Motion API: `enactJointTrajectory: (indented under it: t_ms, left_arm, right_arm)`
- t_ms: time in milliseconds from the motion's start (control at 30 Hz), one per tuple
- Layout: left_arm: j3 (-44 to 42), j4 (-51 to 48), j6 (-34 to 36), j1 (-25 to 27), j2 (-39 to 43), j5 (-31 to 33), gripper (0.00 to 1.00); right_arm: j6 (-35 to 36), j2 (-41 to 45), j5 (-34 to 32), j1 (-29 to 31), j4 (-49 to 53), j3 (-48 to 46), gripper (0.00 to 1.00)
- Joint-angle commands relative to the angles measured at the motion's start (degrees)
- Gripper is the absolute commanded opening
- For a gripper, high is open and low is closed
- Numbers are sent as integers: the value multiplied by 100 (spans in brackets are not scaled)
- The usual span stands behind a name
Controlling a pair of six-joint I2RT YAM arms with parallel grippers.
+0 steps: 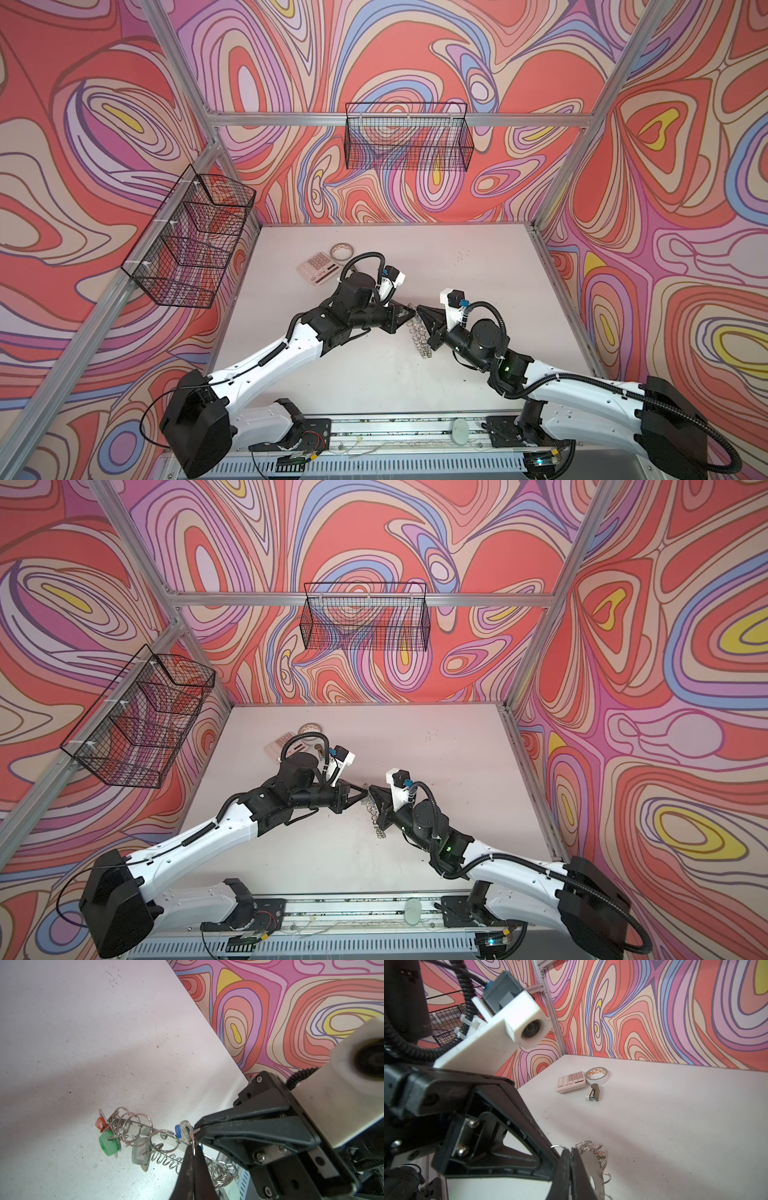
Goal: Put the keys on the keyring
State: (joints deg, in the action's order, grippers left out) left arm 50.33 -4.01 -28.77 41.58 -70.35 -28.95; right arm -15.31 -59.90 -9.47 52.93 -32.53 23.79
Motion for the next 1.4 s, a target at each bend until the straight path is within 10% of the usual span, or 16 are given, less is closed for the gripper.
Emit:
enactJointTrajectory:
  t_ms: [0,567,933,1367]
  left_arm:
    - [103,337,-54,43,154,-121,0]
    - [-718,1625,341,38,685,437,0]
    - [-2017,4705,2479,43,503,56,0]
    - [-1519,3243,5833,47,163,142,0]
  right_arm:
    - [-29,79,-421,-32,240,-13,0]
    - [-271,555,-708,-34,239,-466,0]
    - [-377,619,-766,-218,567,-409,0]
    - [-774,465,860,-1478,1077,-267,0]
